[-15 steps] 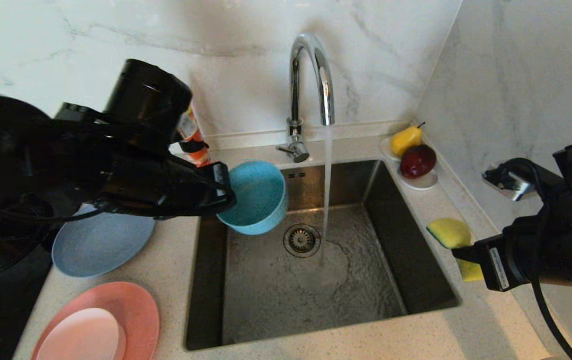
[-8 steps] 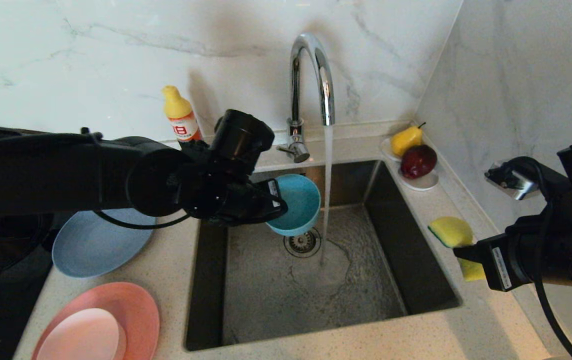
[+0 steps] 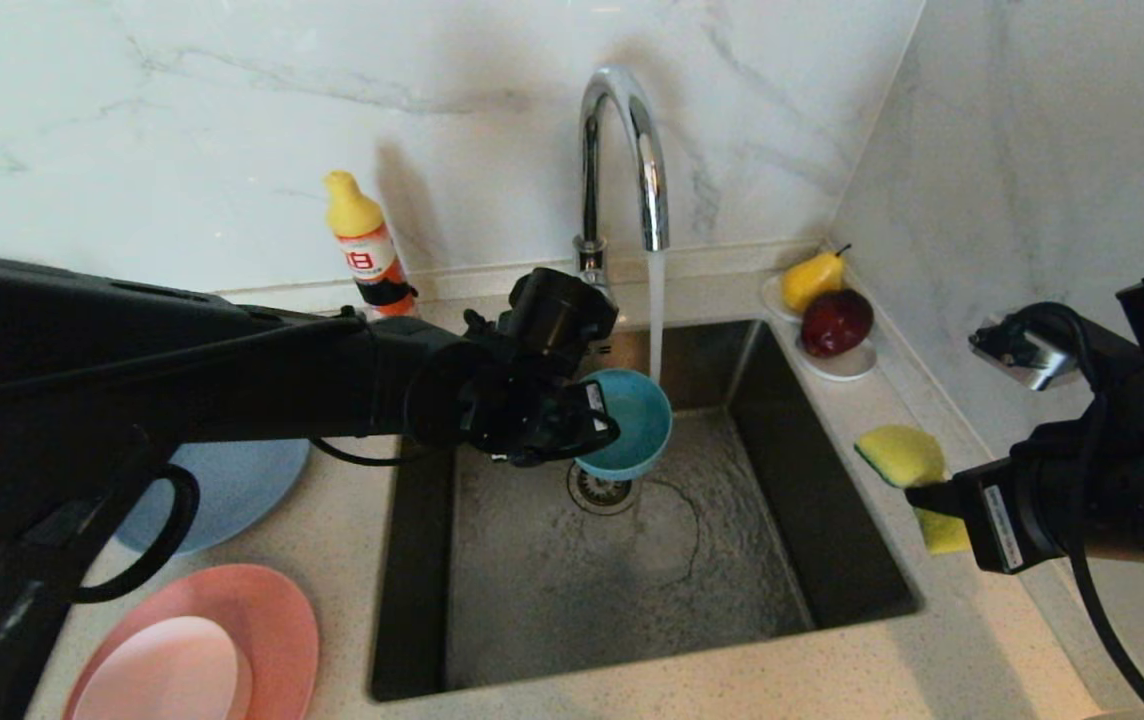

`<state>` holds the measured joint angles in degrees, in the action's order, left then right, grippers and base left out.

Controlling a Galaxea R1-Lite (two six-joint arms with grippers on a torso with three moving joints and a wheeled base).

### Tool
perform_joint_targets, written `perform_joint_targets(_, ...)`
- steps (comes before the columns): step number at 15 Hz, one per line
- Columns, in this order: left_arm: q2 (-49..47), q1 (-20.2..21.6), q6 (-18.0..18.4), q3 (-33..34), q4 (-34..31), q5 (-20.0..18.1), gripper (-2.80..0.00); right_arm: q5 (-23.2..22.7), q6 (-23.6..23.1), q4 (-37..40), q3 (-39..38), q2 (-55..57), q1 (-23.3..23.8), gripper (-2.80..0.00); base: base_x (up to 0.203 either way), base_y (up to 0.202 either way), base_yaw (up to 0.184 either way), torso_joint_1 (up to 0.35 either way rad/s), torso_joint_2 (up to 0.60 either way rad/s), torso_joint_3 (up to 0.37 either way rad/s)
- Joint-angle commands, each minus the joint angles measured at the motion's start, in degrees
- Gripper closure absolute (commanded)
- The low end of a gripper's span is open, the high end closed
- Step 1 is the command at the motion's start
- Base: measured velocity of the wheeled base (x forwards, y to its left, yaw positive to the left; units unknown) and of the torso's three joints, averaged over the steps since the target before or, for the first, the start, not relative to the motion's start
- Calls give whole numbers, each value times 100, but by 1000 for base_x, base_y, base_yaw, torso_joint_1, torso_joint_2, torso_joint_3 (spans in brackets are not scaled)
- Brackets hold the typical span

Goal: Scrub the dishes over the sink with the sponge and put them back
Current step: Wash the bowl

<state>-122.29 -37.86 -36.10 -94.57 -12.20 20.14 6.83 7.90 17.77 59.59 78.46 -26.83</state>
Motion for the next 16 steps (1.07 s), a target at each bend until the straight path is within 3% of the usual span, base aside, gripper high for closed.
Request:
perform_joint_targets(1, -299, -2, -25, -201, 55, 17, 0, -2, 1, 7, -9, 55, -59, 0, 0, 0, 0, 0, 0, 0)
perform_joint_targets(7, -673, -2, -3, -843, -28, 16, 0, -6, 1, -37, -35, 38, -50, 0, 0, 0, 0, 0, 0, 0)
perform_joint_targets(16, -559, -35, -82, -712, -37, 16, 0, -32, 10, -55, -35, 54, -50, 0, 0, 0, 0, 0, 0, 0)
